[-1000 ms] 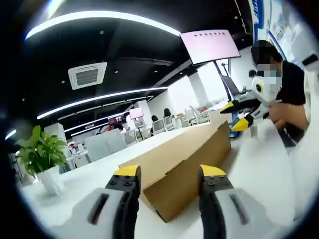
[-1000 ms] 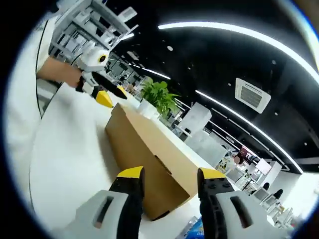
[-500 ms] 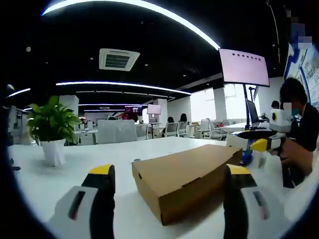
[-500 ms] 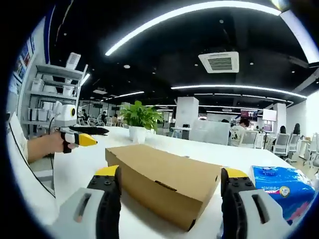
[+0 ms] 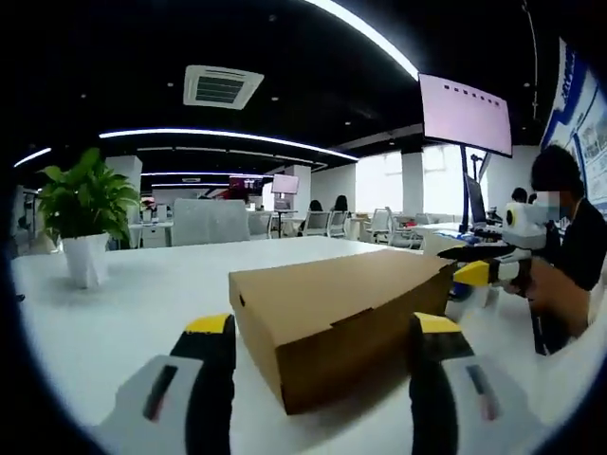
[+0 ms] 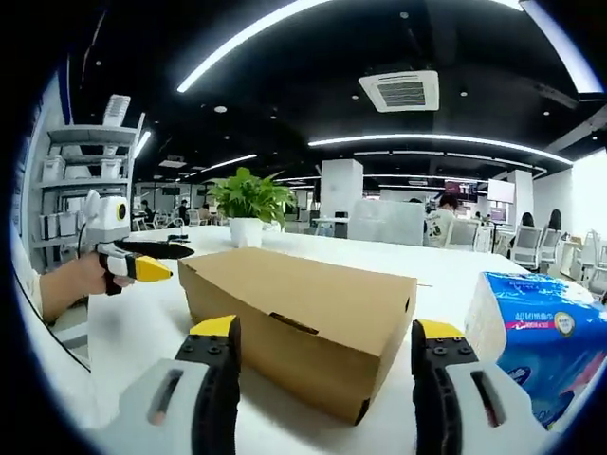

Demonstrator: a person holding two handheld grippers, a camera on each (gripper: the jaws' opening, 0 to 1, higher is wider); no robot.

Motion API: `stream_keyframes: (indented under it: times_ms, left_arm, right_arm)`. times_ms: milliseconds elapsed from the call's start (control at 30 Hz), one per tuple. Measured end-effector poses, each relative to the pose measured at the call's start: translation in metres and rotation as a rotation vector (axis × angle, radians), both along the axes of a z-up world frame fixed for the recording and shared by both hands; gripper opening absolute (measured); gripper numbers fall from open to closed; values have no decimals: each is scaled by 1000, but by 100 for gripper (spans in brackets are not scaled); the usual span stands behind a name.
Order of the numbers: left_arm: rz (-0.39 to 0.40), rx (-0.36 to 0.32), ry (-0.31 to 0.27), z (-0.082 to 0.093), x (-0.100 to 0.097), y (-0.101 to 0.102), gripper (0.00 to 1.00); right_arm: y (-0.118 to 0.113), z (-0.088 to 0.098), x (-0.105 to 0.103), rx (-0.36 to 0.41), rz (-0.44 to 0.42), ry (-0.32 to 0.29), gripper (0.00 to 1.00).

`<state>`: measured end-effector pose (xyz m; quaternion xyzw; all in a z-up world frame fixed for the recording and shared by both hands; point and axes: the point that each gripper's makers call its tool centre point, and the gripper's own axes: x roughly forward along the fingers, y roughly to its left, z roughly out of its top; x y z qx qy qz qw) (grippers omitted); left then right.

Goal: Operate the shoe box by opening the lid, removing the specified soft item, and placing it in the target area until the item is outside and the box remains undamaged.

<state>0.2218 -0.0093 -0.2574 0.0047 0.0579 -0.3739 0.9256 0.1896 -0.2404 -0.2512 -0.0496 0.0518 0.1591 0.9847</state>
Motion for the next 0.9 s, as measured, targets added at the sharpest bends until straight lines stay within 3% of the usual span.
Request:
stream_keyframes:
  times_ms: [67, 133, 233, 300, 333, 367, 433, 733, 900]
  left_arm:
    - [1, 3, -3, -4, 0, 0, 71]
    - [-11, 7, -25, -1, -1, -3, 70]
    - [-9, 27, -43, 0, -1, -5, 59]
    - [-2, 34, -46, -2, 1, -4, 58]
    - [0, 35, -46, -3, 2, -4, 57]
    - [8, 38, -51, -2, 3, -2, 52]
    - [57, 60, -63, -3, 7, 6, 45]
    - [50, 47, -83, -5, 6, 3, 44]
    - [32, 93, -112, -7, 0, 3, 44]
  right_arm:
    - [3, -3, 2, -81, 31, -10, 73]
    - [3, -6, 4, -85, 17, -5, 75]
    - [7, -9, 5, -44, 40, 6, 72]
    - [6, -11, 8, -61, 34, 2, 71]
    - [-2, -13, 10, -130, 0, -3, 67]
    - [6, -14, 10, -117, 35, -2, 67]
    - [2, -13, 10, -102, 22, 4, 67]
    - [2, -13, 9, -97, 5, -7, 66]
    - [2, -13, 4, -97, 6, -7, 66]
